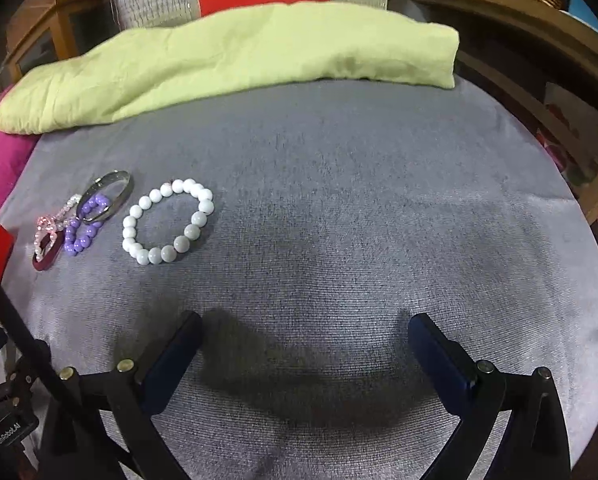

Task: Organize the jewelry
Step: 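Grasp the white bead bracelet with the right gripper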

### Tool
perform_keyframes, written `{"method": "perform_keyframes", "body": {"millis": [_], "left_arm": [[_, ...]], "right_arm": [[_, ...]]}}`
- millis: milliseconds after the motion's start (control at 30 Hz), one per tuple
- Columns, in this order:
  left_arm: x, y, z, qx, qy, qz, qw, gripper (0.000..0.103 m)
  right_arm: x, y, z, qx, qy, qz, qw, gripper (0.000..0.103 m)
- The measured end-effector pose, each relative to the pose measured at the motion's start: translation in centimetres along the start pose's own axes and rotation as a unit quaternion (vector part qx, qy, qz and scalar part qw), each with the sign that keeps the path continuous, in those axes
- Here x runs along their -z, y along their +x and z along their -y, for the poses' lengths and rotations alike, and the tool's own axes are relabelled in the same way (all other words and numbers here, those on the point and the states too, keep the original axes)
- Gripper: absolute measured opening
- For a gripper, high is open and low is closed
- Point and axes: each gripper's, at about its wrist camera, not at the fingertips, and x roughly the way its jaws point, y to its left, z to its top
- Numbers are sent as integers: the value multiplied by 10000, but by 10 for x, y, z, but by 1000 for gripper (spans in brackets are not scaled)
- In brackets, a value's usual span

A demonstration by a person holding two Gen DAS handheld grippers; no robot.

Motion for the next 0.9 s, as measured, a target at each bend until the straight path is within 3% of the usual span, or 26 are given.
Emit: {"method": "perform_keyframes", "body": {"millis": [133, 267, 567, 833, 867, 900], "left_arm": [[-9, -18, -8, -233, -151, 469, 9985, 103], [-12, -23, -20, -238, -400, 530, 9975, 103], [-18, -22, -32, -31, -692, 514, 9963, 103], [-20, -24, -41, 68, -869, 542, 9947, 103], [-20, -25, -40, 60, -855, 546, 9948, 103], [-20, -25, -40, 45, -842, 551, 9949, 103]], "right_arm": [[-2, -4, 11, -244, 264, 52, 9993, 103], [-6, -18, 26, -879, 723, 279, 9931, 99], [-44, -8, -2, -1009, 513, -338, 9930, 57], [-71, 20, -40, -597, 184, -805, 9948, 43], [-70, 27, -43, -576, 158, -937, 9938, 27], [-69, 29, -46, -478, 109, -909, 9946, 24]]}}
